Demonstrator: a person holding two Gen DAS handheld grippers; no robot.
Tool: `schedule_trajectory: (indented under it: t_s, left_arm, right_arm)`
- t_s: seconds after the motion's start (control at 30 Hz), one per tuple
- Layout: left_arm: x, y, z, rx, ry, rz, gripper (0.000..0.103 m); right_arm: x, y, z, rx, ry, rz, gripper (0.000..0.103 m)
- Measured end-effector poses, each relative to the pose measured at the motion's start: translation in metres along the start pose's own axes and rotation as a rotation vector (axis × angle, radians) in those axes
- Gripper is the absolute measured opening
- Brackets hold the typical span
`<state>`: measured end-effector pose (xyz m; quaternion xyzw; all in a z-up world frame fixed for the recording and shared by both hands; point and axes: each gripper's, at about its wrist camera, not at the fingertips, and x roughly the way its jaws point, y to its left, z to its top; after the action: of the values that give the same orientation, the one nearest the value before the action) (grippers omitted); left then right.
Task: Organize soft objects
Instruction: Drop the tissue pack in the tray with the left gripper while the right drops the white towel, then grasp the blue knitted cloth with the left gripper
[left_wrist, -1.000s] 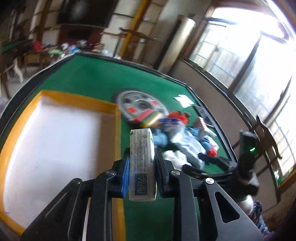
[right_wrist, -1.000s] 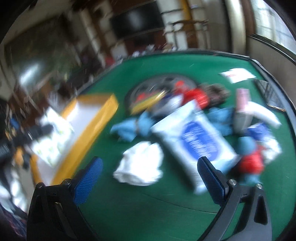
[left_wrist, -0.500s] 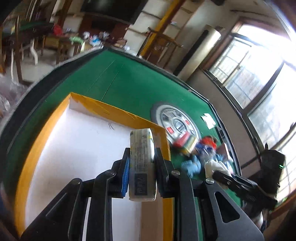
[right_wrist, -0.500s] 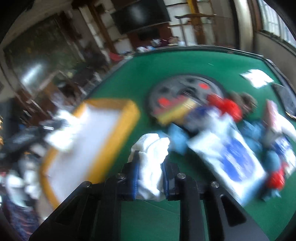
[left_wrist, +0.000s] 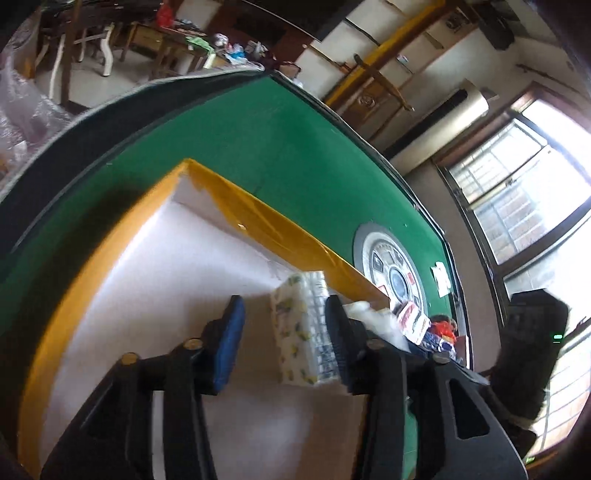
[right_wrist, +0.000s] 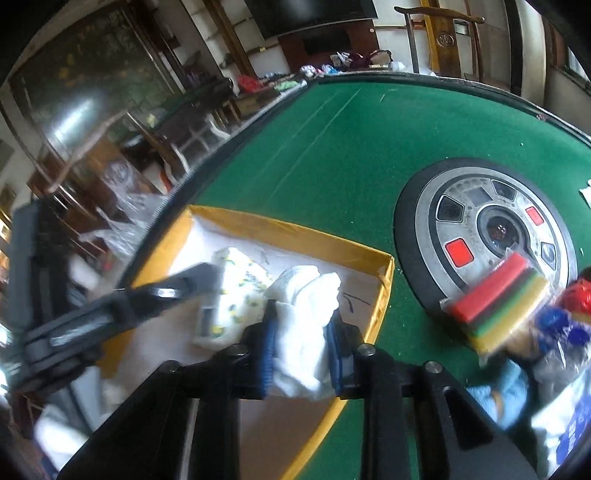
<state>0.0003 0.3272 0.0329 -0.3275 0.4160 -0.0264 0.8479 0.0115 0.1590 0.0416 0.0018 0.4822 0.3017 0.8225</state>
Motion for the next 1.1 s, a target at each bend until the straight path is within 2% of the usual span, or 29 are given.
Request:
schedule_trajectory:
  t_s: [0.03, 0.23, 0.37, 0.47, 0.57, 0.63, 0.7, 0.77, 0.9, 1.0, 1.1]
  left_arm:
    - [-0.006, 0.004, 0.0, -0.014, -0.008, -0.003, 0.051]
    - [-0.036, 0.006, -0.009, -0.013, -0.065, 0.002, 0.052]
    - [-0.049, -0.004, -0.019, 0.018, -0.084, 0.019, 0.059]
    - [-0.052, -0.025, -0.029, 0.069, -0.088, 0.066, 0.066]
    - [-0.052, -0.04, -0.042, 0.099, -0.073, 0.061, 0.067]
    - [-0.046, -0.058, -0.053, 0.138, -0.039, 0.042, 0.067]
    - [-0.038, -0.074, -0.065, 0.174, -0.001, 0.031, 0.067]
    - [-0.032, -0.087, -0.075, 0.2, 0.023, 0.031, 0.067]
    - [-0.021, -0.116, -0.095, 0.25, 0.069, 0.032, 0.067]
    - [-0.011, -0.135, -0.105, 0.291, 0.086, 0.046, 0.067]
    - [0.009, -0.153, -0.112, 0.327, 0.122, 0.065, 0.067]
  right_arm:
    - [0.003, 0.002, 0.0, -0.003, 0.011, -0.011, 0.049]
    - [-0.016, 0.002, -0.001, -0.02, -0.025, -0.027, 0.052]
    - [-0.052, -0.01, -0.007, -0.016, -0.102, -0.039, 0.054]
    - [-0.086, -0.028, -0.017, -0.002, -0.165, -0.071, 0.06]
    - [-0.122, -0.058, -0.029, 0.036, -0.247, -0.143, 0.071]
    - [-0.142, -0.076, -0.039, 0.054, -0.309, -0.204, 0.084]
    - [-0.157, -0.098, -0.052, 0.06, -0.358, -0.271, 0.085]
    - [-0.162, -0.123, -0.062, 0.093, -0.351, -0.349, 0.085]
    - [-0.173, -0.185, -0.081, 0.184, -0.378, -0.444, 0.085]
    - [-0.18, -0.224, -0.092, 0.258, -0.411, -0.458, 0.085]
    - [-0.184, -0.25, -0.099, 0.32, -0.448, -0.422, 0.085]
